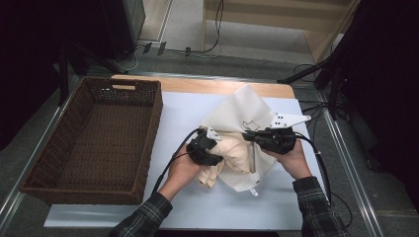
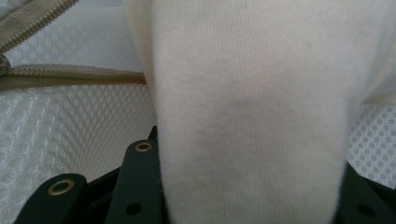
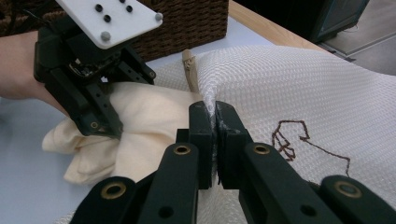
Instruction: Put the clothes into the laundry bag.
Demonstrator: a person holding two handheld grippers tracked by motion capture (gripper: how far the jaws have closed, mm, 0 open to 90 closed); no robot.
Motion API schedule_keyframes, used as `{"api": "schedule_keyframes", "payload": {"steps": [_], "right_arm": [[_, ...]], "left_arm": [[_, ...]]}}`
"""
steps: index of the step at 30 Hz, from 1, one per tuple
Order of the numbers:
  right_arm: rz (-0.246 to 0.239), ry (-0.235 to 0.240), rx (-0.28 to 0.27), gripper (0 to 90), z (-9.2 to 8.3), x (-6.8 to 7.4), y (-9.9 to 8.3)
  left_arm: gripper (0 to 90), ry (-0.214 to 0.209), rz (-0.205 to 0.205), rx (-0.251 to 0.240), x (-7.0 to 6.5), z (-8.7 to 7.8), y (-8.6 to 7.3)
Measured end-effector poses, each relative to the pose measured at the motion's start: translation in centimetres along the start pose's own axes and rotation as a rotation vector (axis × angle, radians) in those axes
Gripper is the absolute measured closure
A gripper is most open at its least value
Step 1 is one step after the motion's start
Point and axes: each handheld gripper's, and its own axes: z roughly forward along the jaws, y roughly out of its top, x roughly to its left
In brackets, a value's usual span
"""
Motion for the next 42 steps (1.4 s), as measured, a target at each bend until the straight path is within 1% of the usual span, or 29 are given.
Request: {"api": "schedule_keyframes", "payload": {"steps": [4, 7, 9, 12, 15, 17, 19, 21, 22, 25, 27, 28, 29, 30, 34, 35, 36, 38, 39, 42], "right_arm": [[-0.002, 0.002, 0.005, 87.4, 0.1, 0.1, 0.0], [-0.003, 0.004, 0.007, 87.4, 0.2, 0.1, -0.1], [-0.002, 0.003, 0.005, 87.4, 0.2, 0.0, -0.1], [-0.004, 0.0, 0.008, 87.4, 0.2, 0.0, -0.1], [-0.008, -0.002, 0.011, 87.2, 0.3, 0.0, -0.2], [-0.007, -0.003, 0.012, 87.0, 0.3, 0.0, -0.2], [-0.008, -0.003, 0.013, 86.8, 0.3, -0.1, -0.2], [-0.005, -0.003, 0.012, 86.8, 0.3, -0.1, -0.2], [-0.005, -0.005, 0.014, 86.8, 0.2, -0.1, -0.2], [0.005, -0.001, 0.016, 86.8, 0.3, -0.2, -0.2], [0.011, 0.0, 0.017, 86.8, 0.2, -0.3, -0.3], [0.012, 0.0, 0.016, 86.8, 0.2, -0.3, -0.3], [0.012, 0.0, 0.016, 86.8, 0.2, -0.3, -0.3], [0.011, 0.0, 0.015, 86.8, 0.2, -0.4, -0.3], [0.012, -0.001, 0.016, 86.6, 0.2, -0.4, -0.4], [0.013, -0.001, 0.016, 86.6, 0.2, -0.5, -0.4], [0.016, -0.002, 0.017, 86.5, 0.2, -0.5, -0.4], [0.017, -0.003, 0.017, 86.5, 0.2, -0.5, -0.5], [0.017, -0.002, 0.018, 86.5, 0.1, -0.5, -0.5], [0.02, -0.002, 0.016, 86.5, 0.1, -0.6, -0.5]], "left_arm": [[58.0, 0.009, -0.032, 0.006, 0.1, 0.8, 0.1], [56.5, 0.018, -0.056, 0.001, 0.1, 1.2, 0.2], [54.4, 0.023, -0.061, -0.005, 0.1, 1.4, 0.2], [48.8, 0.015, -0.058, -0.006, 0.1, 1.5, 0.1], [42.0, 0.008, -0.046, -0.006, 0.2, 1.3, 0.1], [38.6, 0.009, -0.043, -0.009, 0.2, 1.2, 0.1], [35.0, -0.001, -0.04, -0.013, 0.2, 1.1, 0.1], [30.9, -0.002, -0.027, -0.016, 0.2, 0.9, 0.1], [29.3, -0.008, -0.029, -0.023, 0.1, 0.8, 0.1], [25.2, -0.016, -0.014, -0.027, 0.1, 0.2, 0.2], [23.4, -0.021, -0.013, -0.038, 0.1, -0.2, 0.2], [23.0, -0.018, -0.011, -0.04, 0.1, -0.6, 0.2], [22.6, -0.022, -0.006, -0.045, 0.1, -0.9, 0.2], [22.3, -0.025, -0.009, -0.052, 0.1, -1.1, 0.2], [21.5, -0.034, -0.002, -0.071, 0.0, -2.1, 0.1], [21.3, -0.038, 0.013, -0.066, 0.0, -2.6, 0.0], [21.2, -0.039, 0.007, -0.07, -0.1, -2.8, 0.0], [21.2, -0.044, 0.009, -0.076, -0.2, -3.4, -0.2], [21.3, -0.044, 0.019, -0.069, -0.2, -3.7, -0.3], [21.8, -0.045, 0.028, -0.064, -0.3, -4.5, -0.9]]}}
